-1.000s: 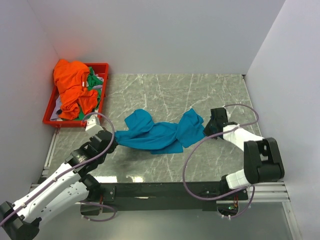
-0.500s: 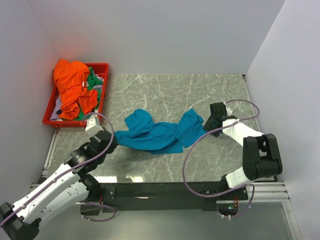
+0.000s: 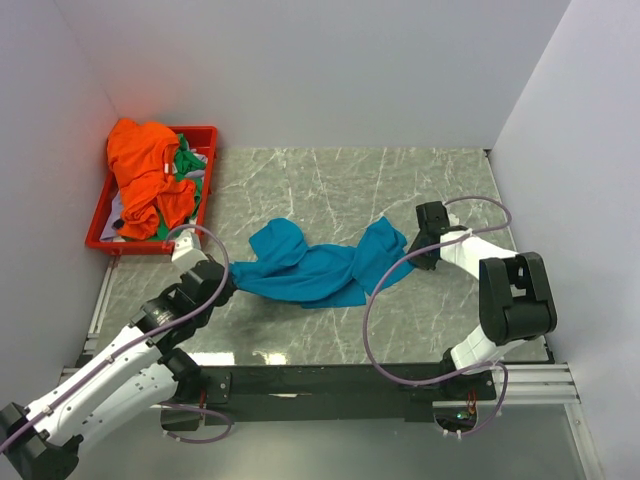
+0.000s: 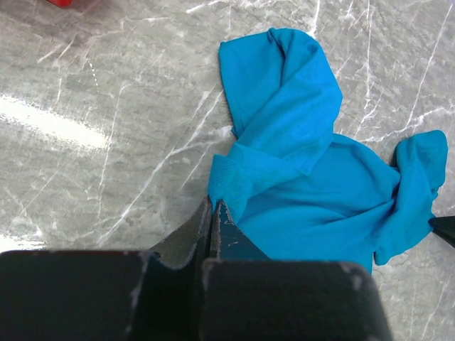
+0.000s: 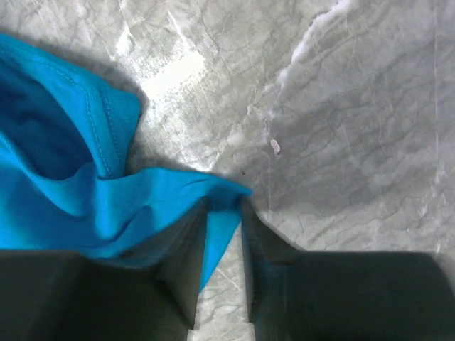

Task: Fold and stack the t-shirts
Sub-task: Flatten the tshirt out

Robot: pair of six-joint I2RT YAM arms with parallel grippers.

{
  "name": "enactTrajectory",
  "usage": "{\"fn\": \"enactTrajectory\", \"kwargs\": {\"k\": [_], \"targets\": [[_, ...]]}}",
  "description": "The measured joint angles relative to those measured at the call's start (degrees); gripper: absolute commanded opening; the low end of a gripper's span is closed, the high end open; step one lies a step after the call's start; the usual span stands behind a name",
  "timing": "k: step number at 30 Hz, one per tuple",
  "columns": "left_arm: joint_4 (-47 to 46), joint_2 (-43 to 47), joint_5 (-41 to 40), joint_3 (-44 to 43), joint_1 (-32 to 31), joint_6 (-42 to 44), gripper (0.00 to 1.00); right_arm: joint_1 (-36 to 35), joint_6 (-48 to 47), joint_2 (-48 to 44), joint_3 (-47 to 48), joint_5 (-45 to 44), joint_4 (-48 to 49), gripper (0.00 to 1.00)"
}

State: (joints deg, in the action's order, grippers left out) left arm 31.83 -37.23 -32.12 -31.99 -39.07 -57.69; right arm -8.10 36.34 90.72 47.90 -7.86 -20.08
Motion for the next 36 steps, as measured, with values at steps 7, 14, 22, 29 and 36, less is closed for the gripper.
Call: {"fn": "enactTrajectory", "kwargs": {"k": [7, 14, 22, 29, 36], "targets": [[-0.33, -1.25, 0.35, -1.18, 0.0, 0.13, 0.01, -0.2, -0.44, 0.48, 0.37, 0.83, 0.46, 0.0], [0.55, -2.62, -0.85, -7.37, 0.0, 1.95, 0.01, 0.02, -0.44, -14.6, 1.6, 2.21, -6.67, 0.0], [2.95, -4.44, -3.82, -20.9, 0.26, 5.77, 0.01, 2.38, -0.37, -36.17, 23.19, 2.91, -16.17, 0.0], [5.11, -6.84, -5.16, -37.0, 0.26, 10.05, 0.01, 2.75, -0.24, -39.58, 46.82, 2.86, -26.75, 0.0], [5.77, -8.17, -5.53, -50.49, 0.26, 13.86, 0.01, 2.86, -0.26, -38.23, 68.7, 2.82, -32.89, 0.0]]}}
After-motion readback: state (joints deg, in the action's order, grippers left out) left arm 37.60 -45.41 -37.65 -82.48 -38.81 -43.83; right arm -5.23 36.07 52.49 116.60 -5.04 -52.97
